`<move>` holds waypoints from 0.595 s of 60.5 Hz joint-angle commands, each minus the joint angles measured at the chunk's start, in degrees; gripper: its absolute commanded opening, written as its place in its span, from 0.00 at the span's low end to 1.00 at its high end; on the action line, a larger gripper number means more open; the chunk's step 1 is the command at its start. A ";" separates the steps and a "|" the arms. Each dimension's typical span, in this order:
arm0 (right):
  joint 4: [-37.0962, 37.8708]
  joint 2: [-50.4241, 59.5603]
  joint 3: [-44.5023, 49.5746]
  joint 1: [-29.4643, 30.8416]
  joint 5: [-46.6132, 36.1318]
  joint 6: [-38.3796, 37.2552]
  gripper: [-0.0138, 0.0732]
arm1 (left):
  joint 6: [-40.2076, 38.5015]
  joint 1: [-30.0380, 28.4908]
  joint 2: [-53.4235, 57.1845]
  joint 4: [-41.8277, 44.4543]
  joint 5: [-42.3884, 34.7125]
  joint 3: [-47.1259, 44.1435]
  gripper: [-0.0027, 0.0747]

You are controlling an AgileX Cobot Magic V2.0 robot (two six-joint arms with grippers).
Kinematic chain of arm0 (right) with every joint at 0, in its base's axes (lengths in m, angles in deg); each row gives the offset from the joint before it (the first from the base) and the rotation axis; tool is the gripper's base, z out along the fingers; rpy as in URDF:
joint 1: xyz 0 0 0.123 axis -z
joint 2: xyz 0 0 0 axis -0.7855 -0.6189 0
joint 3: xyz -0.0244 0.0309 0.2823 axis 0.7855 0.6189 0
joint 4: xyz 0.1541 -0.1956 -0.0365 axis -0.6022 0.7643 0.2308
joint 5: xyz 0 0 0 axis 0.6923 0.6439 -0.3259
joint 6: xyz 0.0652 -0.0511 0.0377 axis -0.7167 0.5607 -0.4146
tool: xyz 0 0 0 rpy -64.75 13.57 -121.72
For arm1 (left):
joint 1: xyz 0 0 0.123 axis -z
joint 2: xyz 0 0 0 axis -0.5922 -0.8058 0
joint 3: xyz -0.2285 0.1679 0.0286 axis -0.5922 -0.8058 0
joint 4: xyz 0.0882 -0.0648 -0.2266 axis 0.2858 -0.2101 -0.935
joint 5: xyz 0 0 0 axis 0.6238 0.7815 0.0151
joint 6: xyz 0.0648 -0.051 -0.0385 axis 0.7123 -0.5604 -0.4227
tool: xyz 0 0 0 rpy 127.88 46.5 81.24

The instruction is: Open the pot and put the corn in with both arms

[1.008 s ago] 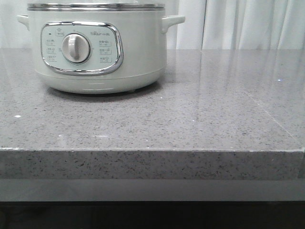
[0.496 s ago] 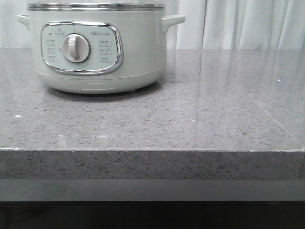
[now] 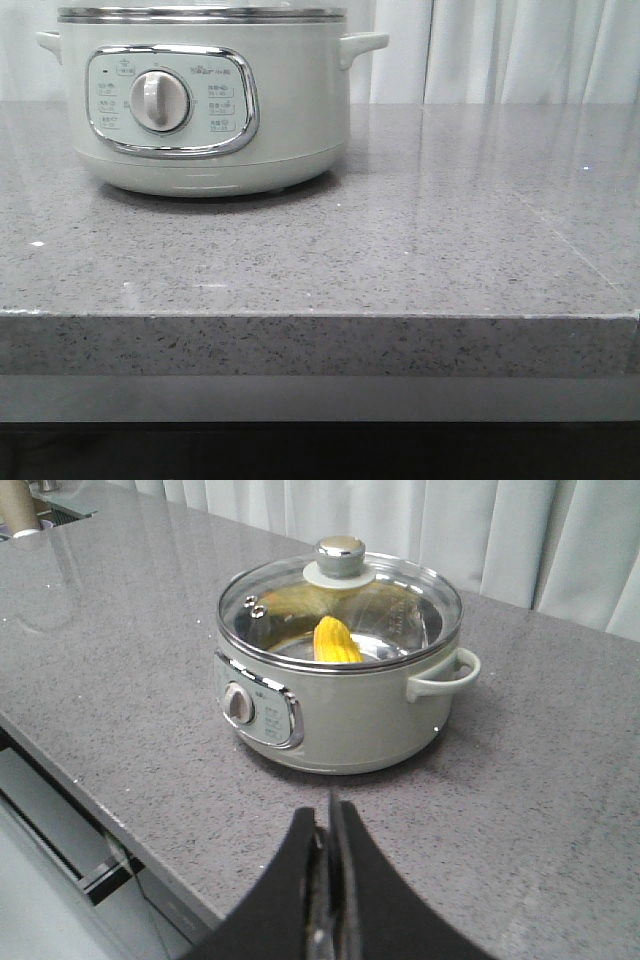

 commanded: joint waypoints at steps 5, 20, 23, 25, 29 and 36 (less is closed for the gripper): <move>-0.18 3.25 2.66 7.90 -6.84 0.23 0.08 | -0.48 -0.15 1.11 0.07 -5.21 -0.33 0.01; -0.18 12.87 17.09 19.98 -18.16 0.23 0.08 | -0.48 -0.15 1.11 0.07 -5.21 -0.33 0.01; -0.18 15.17 20.40 21.57 -20.20 0.23 0.08 | -0.48 -0.15 1.11 0.07 -5.21 -0.33 0.01; -0.18 16.48 22.23 22.36 -21.13 0.23 0.08 | -0.48 -0.15 1.11 0.07 -5.21 -0.33 0.01; -0.23 19.79 26.15 24.24 -22.69 0.23 0.08 | -0.48 -0.15 1.11 0.07 -5.21 -0.33 0.01; -0.23 24.74 33.23 26.73 -25.25 0.23 0.08 | -0.48 -0.15 1.11 0.07 -5.21 -0.33 0.01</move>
